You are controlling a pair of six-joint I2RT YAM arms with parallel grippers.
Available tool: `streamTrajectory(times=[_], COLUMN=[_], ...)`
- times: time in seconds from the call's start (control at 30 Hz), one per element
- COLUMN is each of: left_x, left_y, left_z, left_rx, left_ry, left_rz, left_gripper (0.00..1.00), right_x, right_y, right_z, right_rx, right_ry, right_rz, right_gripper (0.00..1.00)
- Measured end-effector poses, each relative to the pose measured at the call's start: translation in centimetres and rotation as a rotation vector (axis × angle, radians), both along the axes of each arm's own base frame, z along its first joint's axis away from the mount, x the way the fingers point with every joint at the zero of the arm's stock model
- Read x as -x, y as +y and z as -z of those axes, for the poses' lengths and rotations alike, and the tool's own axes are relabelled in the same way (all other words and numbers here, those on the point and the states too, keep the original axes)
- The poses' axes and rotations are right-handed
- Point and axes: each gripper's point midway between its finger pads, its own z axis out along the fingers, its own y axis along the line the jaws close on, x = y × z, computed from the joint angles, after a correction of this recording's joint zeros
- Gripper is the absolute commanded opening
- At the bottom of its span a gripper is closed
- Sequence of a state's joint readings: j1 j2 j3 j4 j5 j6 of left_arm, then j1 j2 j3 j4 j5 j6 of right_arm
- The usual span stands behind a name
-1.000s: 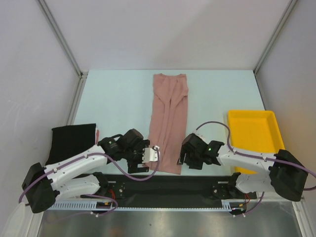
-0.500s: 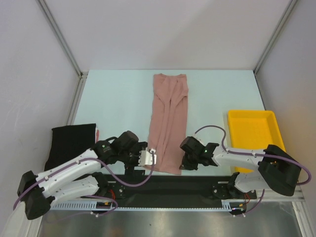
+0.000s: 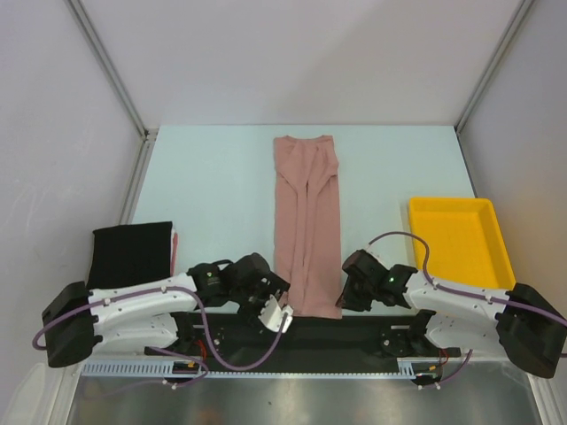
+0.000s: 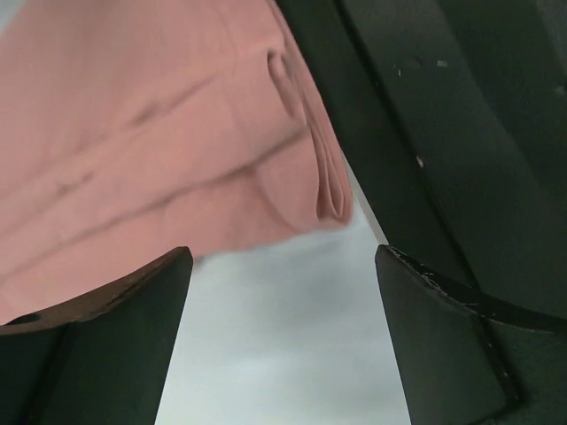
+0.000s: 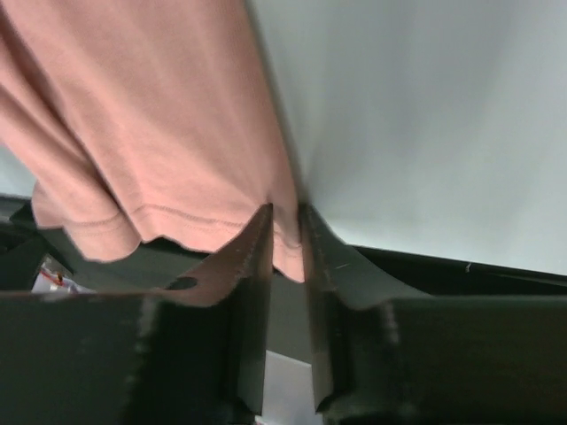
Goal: Fold and stack the t-shirts
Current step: Fold the tshirt
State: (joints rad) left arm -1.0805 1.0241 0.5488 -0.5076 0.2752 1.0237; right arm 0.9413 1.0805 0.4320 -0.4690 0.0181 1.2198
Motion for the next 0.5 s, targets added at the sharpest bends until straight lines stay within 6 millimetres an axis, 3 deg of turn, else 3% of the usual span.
streamTrajectory(times=[0.13, 0.27, 0.37, 0.5], left_x=[0.2, 0.4, 0.7, 0.6], left_y=[-1.8, -1.0, -0.4, -0.9], left_z=[0.4, 2.6, 3.5, 3.7], left_rx=[0.022, -0.023, -0.045, -0.047], left_ry=[-0.051, -0.076, -0.078, -0.078], left_rz=[0.092, 0.151, 0.187, 0.196], left_gripper=[0.77, 0.63, 0.57, 0.47], right_x=[0.0, 0.1, 0.4, 0.7], right_y=[0.3, 0.3, 0.4, 0.8], right_z=[-0.3, -0.3, -0.2, 0.0], right_rx=[-0.021, -0.031, -0.041, -0.055], right_ry=[-0.006, -0.006, 0.003, 0.019], right_rz=[-0.006, -0.009, -0.02, -0.038], right_gripper=[0.34, 0.33, 0.23, 0.02])
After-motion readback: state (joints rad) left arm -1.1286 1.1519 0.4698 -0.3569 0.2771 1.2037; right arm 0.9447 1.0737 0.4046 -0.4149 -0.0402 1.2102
